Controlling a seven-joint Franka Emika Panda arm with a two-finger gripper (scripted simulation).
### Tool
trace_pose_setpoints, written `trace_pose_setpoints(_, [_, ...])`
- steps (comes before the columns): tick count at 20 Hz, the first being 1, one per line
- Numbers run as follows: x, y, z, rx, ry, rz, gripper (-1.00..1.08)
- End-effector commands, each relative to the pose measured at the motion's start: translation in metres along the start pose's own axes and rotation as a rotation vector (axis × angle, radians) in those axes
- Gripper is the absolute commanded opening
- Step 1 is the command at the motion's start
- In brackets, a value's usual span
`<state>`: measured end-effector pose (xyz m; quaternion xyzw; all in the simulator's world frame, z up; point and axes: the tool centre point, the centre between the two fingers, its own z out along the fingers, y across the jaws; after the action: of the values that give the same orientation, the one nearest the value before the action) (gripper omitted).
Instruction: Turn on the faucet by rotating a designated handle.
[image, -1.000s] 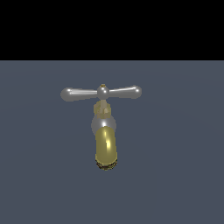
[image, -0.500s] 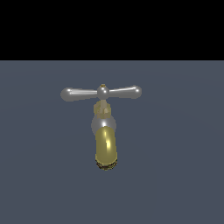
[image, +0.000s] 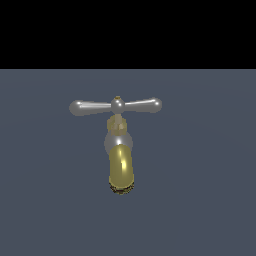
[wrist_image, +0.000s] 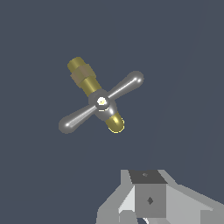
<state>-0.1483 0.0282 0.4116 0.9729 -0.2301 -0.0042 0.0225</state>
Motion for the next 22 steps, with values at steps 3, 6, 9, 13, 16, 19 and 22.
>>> trace_pose_setpoints(3, [0.012,-0.017,0.017,-0.001,0.005,0.097,-1.00])
trace_pose_setpoints(6, [0.019,-0.028,0.028,-0.001,0.007,0.160,-1.00])
trace_pose_setpoints(9, [0.026,-0.039,0.040,-0.001,0.009,0.224,-1.00])
trace_pose_setpoints(13, [0.034,-0.054,0.057,0.001,0.011,0.308,-1.00])
trace_pose_setpoints(16, [0.039,-0.066,0.070,0.004,0.011,0.371,-1.00])
trace_pose_setpoints(19, [0.044,-0.077,0.084,0.006,0.011,0.434,-1.00])
trace_pose_setpoints(22, [0.048,-0.088,0.098,0.010,0.010,0.497,-1.00])
